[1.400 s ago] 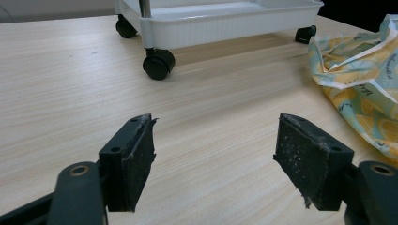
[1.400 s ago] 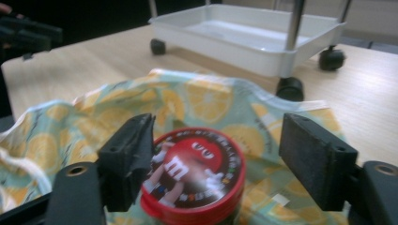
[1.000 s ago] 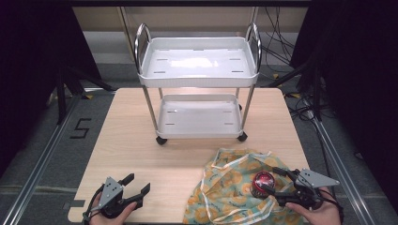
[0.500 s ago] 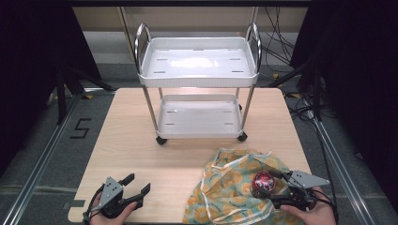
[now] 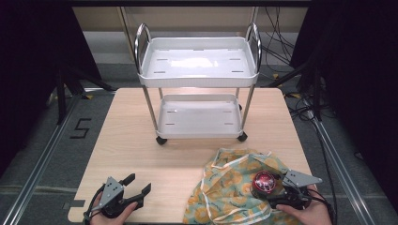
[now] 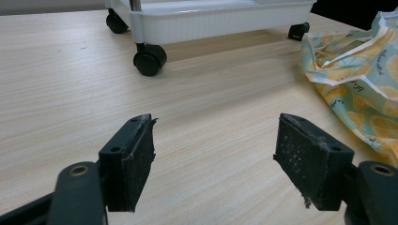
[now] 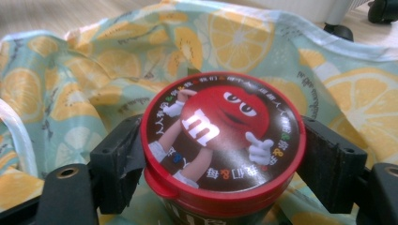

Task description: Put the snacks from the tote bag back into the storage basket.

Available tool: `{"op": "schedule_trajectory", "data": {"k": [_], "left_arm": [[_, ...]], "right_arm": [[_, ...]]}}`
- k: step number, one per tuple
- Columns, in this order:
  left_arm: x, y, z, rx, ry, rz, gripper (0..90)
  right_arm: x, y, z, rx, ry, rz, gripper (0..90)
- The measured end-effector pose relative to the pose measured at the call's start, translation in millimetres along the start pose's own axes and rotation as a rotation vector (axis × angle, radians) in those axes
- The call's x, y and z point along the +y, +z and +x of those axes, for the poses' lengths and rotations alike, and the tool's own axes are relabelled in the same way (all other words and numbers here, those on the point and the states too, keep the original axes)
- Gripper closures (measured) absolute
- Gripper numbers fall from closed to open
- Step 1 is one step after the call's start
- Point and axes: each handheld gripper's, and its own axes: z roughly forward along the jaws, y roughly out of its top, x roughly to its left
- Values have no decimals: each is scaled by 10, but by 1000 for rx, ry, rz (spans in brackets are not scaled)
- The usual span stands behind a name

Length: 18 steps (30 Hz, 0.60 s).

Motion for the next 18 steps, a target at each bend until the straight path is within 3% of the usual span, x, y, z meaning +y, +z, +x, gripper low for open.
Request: {"op": "schedule_trajectory", "data": {"k": [8, 10, 18], "left_arm": [[0, -6, 11, 0, 3, 3, 280], [-1, -5, 10, -1, 2, 5, 280], [-2, 2, -1, -9, -4, 0, 280]], "right_arm": [[-9, 28, -10, 7, 1, 11, 242], [-12, 26, 7, 6, 25, 21, 245], [-9, 46, 7, 1, 9, 28, 252]]}}
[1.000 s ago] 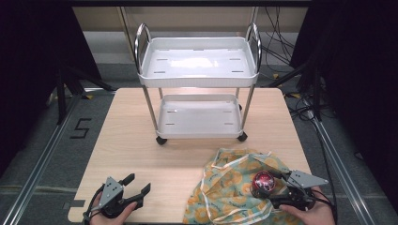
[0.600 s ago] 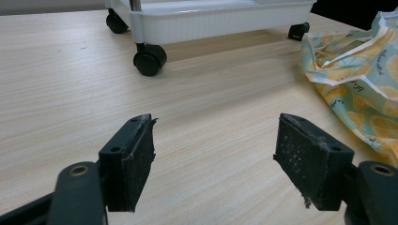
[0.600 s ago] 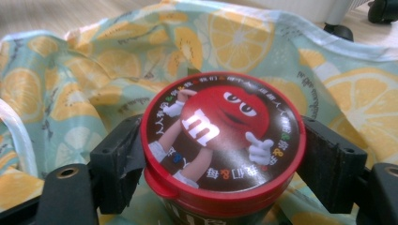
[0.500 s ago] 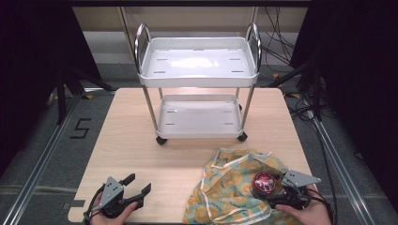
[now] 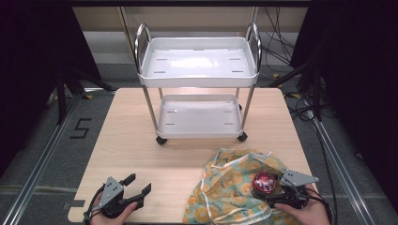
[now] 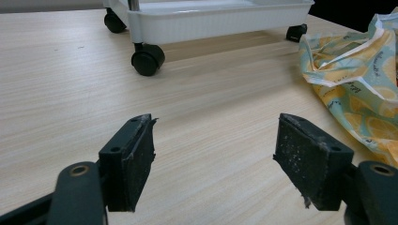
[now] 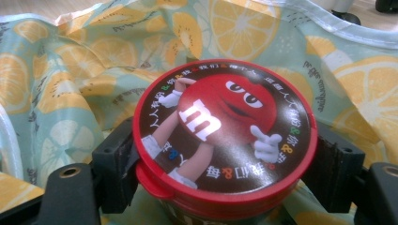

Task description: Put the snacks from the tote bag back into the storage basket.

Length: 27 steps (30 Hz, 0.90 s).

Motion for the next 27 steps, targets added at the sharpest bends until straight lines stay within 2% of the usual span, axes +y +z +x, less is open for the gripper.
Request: {"op": "schedule_trajectory", "data": {"k": [4, 6, 8, 12, 13, 15, 16, 18, 20, 22, 24, 25, 26, 27], "left_arm": [[1, -8, 6, 2, 8, 3, 281], [2, -8, 5, 3, 8, 1, 281], [1, -7, 5, 3, 8, 1, 280], [4, -11, 5, 5, 10, 1, 280], [1, -2, 8, -2, 11, -10, 280], [3, -9, 8, 1, 13, -7, 280], [3, -8, 8, 2, 14, -8, 279], [4, -10, 8, 4, 13, -11, 277], [5, -11, 10, 5, 14, -11, 277], [5, -18, 7, 12, 10, -7, 276], [8, -24, 4, 18, 10, -2, 276], [7, -22, 3, 15, 7, -7, 276], [7, -23, 2, 15, 8, -7, 276], [8, -25, 1, 15, 9, -7, 276]], "right_arm": [[1, 6, 9, 7, 5, -1, 254], [4, -3, 7, -7, -5, 3, 256], [9, 6, 3, 5, -27, -3, 258], [15, 0, 4, -9, -40, -1, 260], [17, -3, 16, -14, -30, 2, 261], [25, 0, 9, -19, -54, -3, 261], [27, -4, 8, -18, -52, 0, 261], [29, -15, 18, -24, -10, -4, 262], [34, -16, 2, -31, -29, -11, 262], [41, -25, 16, -32, -10, -17, 262], [51, -25, 5, -34, -29, -28, 262], [52, -30, 31, -35, -10, -20, 262], [58, -25, 12, -38, -40, -29, 262], [63, -23, 17, -31, -37, -31, 262]]}}
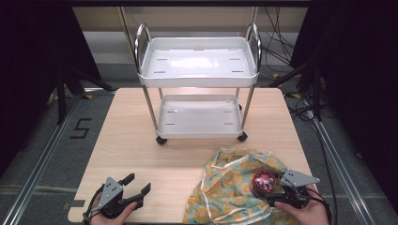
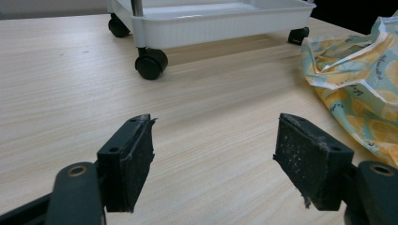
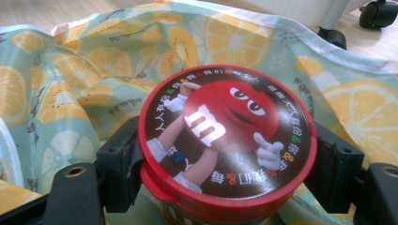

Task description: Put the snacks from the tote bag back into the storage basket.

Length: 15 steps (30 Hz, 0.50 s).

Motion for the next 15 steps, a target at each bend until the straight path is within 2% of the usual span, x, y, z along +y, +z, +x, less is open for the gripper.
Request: {"op": "schedule_trajectory", "data": {"k": [2, 3, 4, 5, 6, 7, 8, 9, 10, 11, 15], "left_arm": [[2, -2, -4, 5, 0, -7, 276], [4, -5, -5, 7, 0, -4, 276], [4, -6, -4, 7, 2, -6, 276], [4, -7, -3, 9, 1, -6, 276], [4, -7, -1, 9, 1, -7, 276], [0, 1, 6, -1, 2, -19, 276], [1, 2, 8, 0, 4, -21, 276], [1, 2, 8, -1, 3, -22, 276], [1, 2, 9, 0, 4, -22, 276], [1, 1, 8, 1, 3, -22, 276], [2, -11, 8, 10, 1, -17, 276]], "right_arm": [[12, -9, 11, -5, -1, 0, 263], [25, -17, 37, -1, 19, -2, 263], [25, -17, 37, -1, 19, -2, 263], [47, -16, 25, 4, -6, -17, 263], [47, -16, 25, 4, -6, -17, 263], [53, -25, 49, -6, 19, -19, 263], [73, -33, 44, 1, 16, -26, 263], [89, -35, 30, -2, -9, -38, 263], [96, -41, 59, 0, 30, -41, 263], [112, -52, 40, -3, 12, -42, 263], [148, -71, 46, -9, 9, -55, 263]]}}
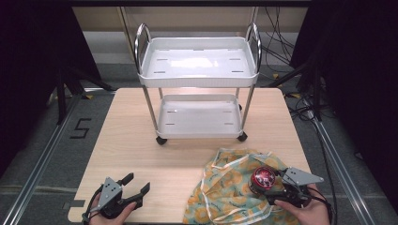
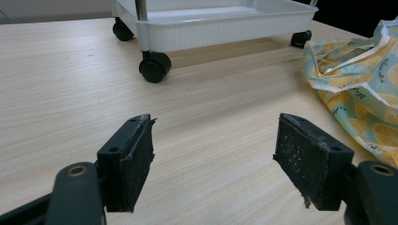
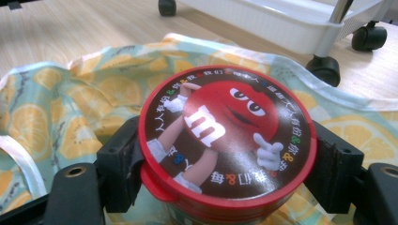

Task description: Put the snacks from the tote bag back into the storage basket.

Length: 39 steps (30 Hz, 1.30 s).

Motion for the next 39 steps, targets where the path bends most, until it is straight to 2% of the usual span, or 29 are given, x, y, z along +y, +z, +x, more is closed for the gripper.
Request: {"op": "schedule_trajectory", "data": {"k": [1, 2, 4, 9, 10, 12, 15, 16, 18, 19, 21, 22, 23, 24, 25, 27, 29, 30, 31, 33, 34, 35, 37, 38, 39], "left_arm": [[3, -7, -1, 6, 1, 7, 276], [3, -8, 1, 6, 2, 8, 276], [2, -6, 1, 6, 0, 7, 276], [4, -10, -3, 7, -2, -4, 276], [4, -11, -3, 9, -3, -5, 276], [3, -13, 1, 9, -1, 0, 276], [2, -9, -3, 8, 0, -2, 276], [2, -10, -5, 9, -1, -3, 276], [1, -9, -5, 9, 0, -3, 276], [1, -9, -2, 8, 1, -2, 276], [1, -5, -4, 10, 2, 3, 276], [-4, 10, -2, -2, 3, -10, 276], [-2, 12, -2, -3, 10, -10, 276], [-3, 12, -9, -1, 4, -11, 275], [2, 3, -12, 4, 6, -1, 276], [0, 4, -12, 3, 3, -5, 276], [1, 2, -7, 2, 8, -6, 276], [3, -1, -8, 6, 8, -5, 275], [2, -1, -9, 6, 7, -4, 275], [3, -1, -11, 5, 8, -4, 275], [2, -2, -13, 6, 6, -4, 275], [2, -3, -16, 8, 2, -3, 275], [3, -3, -11, 5, 10, -4, 275], [3, -3, -11, 6, 8, -6, 275], [3, -2, -10, 6, 8, -7, 275]], "right_arm": [[0, 0, 0, 0, 0, 0, 263], [4, 3, 27, 4, 28, -2, 263], [24, -3, 8, 3, 0, -10, 263], [70, -31, 32, -3, 47, -23, 264], [84, -35, 23, -4, 35, -31, 263], [116, -47, 49, -2, 70, -37, 263], [158, -41, 28, -12, 30, -48, 264], [165, -37, 44, -13, 50, -47, 264], [175, -37, 32, -13, 36, -43, 264], [179, -35, 51, -12, 62, -38, 264], [182, -33, 51, -22, 57, -38, 264], [189, -39, 58, -19, 69, -33, 264], [195, -38, 40, -21, 47, -37, 264], [203, -36, 37, -6, 50, -32, 264], [205, -41, 61, -16, 76, -34, 264], [225, -42, 43, -26, 55, -44, 264], [240, -52, 72, -21, 100, -18, 264], [242, -42, 54, -30, 74, -34, 264], [243, -31, 54, -37, 73, -39, 264], [254, -25, 73, -29, 104, -21, 264], [259, -3, 47, -36, 59, -40, 264], [263, 0, 70, -24, 88, -34, 264], [275, 6, 60, -25, 68, -21, 264], [281, 8, 77, -24, 89, -15, 264], [285, 18, 70, -32, 75, -26, 264]]}}
